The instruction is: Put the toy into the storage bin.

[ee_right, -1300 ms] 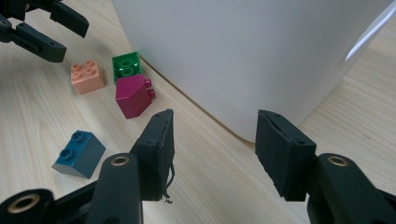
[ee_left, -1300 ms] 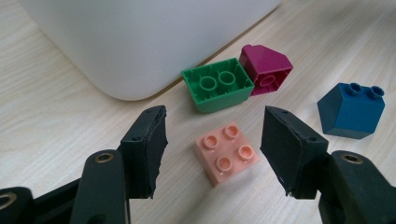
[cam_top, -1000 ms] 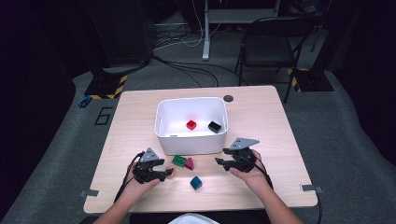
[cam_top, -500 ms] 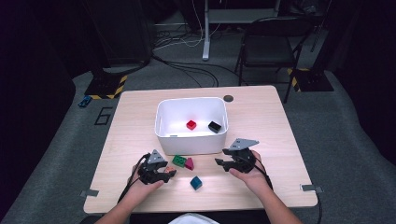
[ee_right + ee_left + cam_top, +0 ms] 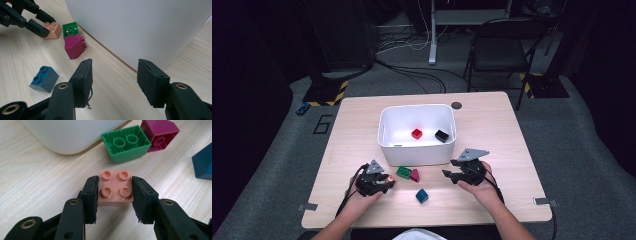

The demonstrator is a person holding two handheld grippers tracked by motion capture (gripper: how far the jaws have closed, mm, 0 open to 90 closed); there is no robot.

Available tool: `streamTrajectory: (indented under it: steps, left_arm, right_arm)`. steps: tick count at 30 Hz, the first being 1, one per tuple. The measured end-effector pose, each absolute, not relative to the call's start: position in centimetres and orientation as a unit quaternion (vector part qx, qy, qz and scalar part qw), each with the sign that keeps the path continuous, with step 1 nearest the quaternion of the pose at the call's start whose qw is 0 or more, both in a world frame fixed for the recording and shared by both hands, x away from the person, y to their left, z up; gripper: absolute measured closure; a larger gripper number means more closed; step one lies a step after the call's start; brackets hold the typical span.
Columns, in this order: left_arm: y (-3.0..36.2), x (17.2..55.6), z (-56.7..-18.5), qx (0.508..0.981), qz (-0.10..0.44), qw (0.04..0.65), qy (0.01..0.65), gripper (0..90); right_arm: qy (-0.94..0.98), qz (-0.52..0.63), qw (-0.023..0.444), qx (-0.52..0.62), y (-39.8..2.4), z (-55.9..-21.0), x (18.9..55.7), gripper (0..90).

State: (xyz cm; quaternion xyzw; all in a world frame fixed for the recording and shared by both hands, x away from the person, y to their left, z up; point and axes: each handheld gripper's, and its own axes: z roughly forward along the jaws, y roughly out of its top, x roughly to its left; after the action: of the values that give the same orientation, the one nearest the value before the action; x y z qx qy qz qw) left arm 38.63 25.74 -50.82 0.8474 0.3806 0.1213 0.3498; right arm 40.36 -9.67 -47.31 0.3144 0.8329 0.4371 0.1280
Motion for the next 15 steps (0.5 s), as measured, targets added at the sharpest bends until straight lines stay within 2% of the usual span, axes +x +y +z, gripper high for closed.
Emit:
streamTrajectory:
  steps: [15]
  left_arm:
    - [26.7,38.3,-49.0,0.849,0.118,0.368,0.360,58.7]
  right_arm:
    - [0.831,0.438,0.126,0.320,-9.8,-47.4,40.4,46.0]
